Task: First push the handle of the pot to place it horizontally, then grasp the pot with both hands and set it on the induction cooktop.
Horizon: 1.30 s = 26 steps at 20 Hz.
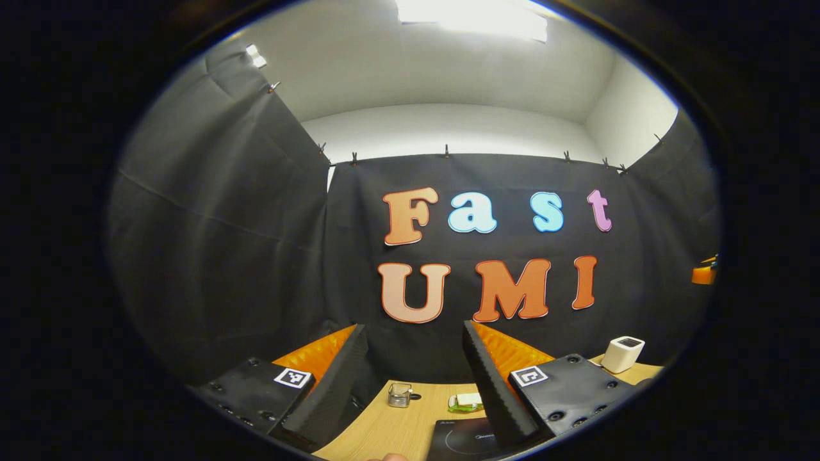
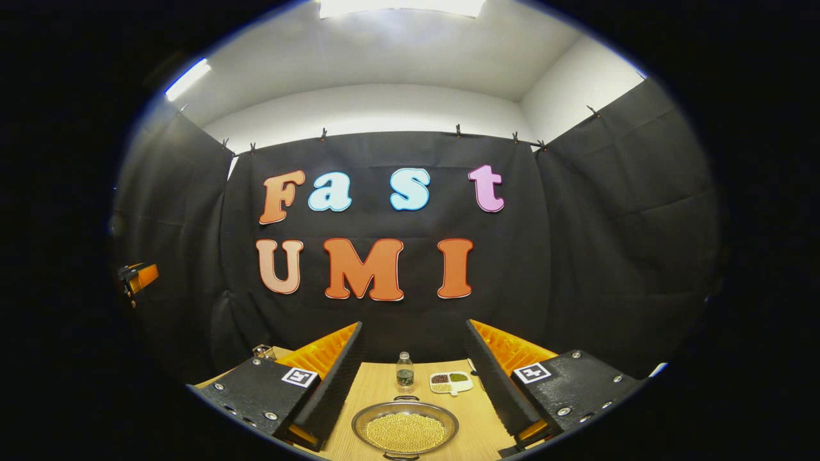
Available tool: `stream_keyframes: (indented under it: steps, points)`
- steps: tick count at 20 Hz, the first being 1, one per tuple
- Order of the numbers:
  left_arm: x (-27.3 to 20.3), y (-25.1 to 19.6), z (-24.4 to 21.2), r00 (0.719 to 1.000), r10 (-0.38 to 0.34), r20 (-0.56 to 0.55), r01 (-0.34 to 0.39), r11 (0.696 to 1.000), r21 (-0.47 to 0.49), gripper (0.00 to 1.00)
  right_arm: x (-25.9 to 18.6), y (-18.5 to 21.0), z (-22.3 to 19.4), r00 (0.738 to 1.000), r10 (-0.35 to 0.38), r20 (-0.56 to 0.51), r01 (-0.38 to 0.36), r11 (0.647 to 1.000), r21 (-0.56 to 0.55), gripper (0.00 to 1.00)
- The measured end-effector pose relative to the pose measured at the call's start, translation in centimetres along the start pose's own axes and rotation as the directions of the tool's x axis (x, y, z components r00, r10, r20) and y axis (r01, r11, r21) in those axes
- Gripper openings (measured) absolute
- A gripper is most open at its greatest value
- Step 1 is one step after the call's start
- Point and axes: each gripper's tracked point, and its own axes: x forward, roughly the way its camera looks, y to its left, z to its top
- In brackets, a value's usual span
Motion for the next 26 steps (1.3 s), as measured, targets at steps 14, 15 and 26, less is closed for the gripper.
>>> stream_keyframes:
  steps: [14,15,26]
  points:
    - [-0.7,-0.8,0.3,1.000,0.002,0.007,-0.002,1.000,0.022,0.99,-0.8,-0.6,-2.0,0.999,-0.025,-0.021,0.023,0.996,-0.088,0.42]
    - [-0.6,-0.9,0.1,1.000,0.000,0.003,0.000,1.000,0.021,0.99,-0.8,-0.3,-2.5,0.999,-0.017,-0.029,0.015,0.996,-0.085,0.37]
    - [0.3,-0.2,-2.9,0.999,0.019,-0.048,-0.018,1.000,0.010,0.99,-0.5,0.7,-12.0,0.968,0.074,-0.239,-0.060,0.996,0.064,0.00]
